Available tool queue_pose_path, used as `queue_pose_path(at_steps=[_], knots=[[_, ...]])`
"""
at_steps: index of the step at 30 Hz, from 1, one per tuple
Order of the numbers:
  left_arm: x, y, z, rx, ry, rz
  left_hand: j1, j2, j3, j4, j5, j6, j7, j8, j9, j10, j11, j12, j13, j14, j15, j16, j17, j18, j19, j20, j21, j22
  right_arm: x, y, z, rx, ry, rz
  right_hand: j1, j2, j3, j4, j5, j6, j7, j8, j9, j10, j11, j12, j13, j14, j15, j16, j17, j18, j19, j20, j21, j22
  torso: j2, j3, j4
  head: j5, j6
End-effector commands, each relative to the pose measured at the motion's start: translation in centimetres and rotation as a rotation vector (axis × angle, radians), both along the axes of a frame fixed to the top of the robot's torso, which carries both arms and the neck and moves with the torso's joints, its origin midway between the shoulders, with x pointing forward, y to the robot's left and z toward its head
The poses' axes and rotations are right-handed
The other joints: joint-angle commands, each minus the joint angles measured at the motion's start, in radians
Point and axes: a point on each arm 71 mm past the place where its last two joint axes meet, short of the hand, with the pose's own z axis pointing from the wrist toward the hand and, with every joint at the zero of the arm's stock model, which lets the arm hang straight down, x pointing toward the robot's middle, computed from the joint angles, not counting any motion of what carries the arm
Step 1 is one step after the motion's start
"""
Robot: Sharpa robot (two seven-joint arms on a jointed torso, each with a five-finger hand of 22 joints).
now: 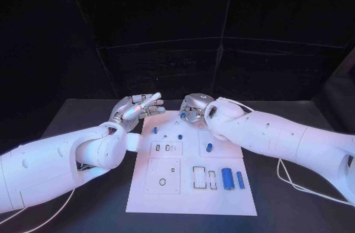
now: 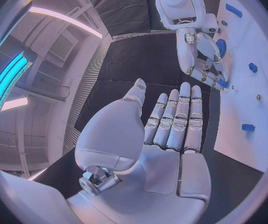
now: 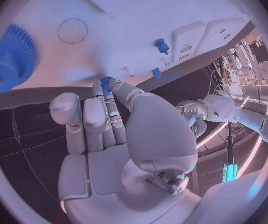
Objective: Assemble the parts on the task board
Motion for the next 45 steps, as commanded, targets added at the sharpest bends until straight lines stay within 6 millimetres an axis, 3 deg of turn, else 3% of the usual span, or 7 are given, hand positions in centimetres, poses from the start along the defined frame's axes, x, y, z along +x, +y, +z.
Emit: queue_pose_path(at_steps=[1, 28, 45], knots=[[0.0, -0.2, 0.2, -0.007, -0.007, -0.013, 0.005, -0.001, -0.005, 0.001, 0.001, -0.008, 0.019, -0.004, -0.001, -0.008, 0.000, -0.004, -0.001, -0.004, -0.001, -0.003, 0.001, 0.005, 0.001, 0.003, -0.004, -0.001, 0.1, 0.2, 0.2, 0.003, -0.006, -0.005, -0.005, -0.001, 0.002, 0.006, -0.005, -0.004, -0.001, -0.007, -0.001, -0.007, 0.001, -0.006, -0.001, 0.013, 0.001, 0.004, -0.001, -0.011, -0.002, 0.004, 0.006, 0.001, 0.001, 0.0003, -0.0003, 0.001, 0.000], [0.2, 0.2, 0.4, -0.003, -0.010, -0.006, 0.005, -0.001, -0.005, 0.001, 0.001, -0.008, 0.019, -0.004, -0.001, -0.008, 0.000, -0.004, -0.001, -0.004, -0.001, -0.003, 0.001, 0.005, 0.001, 0.003, -0.004, -0.001, 0.0, -0.7, 0.8, 0.029, -0.071, -0.039, -0.002, -0.003, 0.007, 0.006, 0.008, -0.002, 0.000, -0.006, 0.000, -0.006, 0.001, -0.004, -0.001, 0.012, 0.001, 0.005, -0.002, -0.011, -0.004, 0.004, 0.008, 0.002, 0.005, 0.0010, -0.0002, 0.007, 0.001], [0.4, 0.2, 0.4, -0.001, -0.007, -0.005, 0.005, 0.000, -0.006, 0.000, 0.001, -0.008, 0.019, -0.005, -0.001, -0.008, 0.000, -0.004, -0.001, -0.003, -0.001, -0.004, 0.002, 0.005, 0.001, 0.004, -0.005, -0.002, -0.3, 0.5, 1.0, 0.043, -0.081, -0.012, -0.003, -0.005, 0.007, 0.007, 0.008, -0.001, 0.001, -0.006, 0.000, -0.005, 0.001, -0.003, 0.000, 0.012, 0.001, 0.005, -0.002, -0.011, -0.004, 0.004, 0.009, 0.004, 0.006, 0.0006, 0.0005, 0.008, 0.000]])
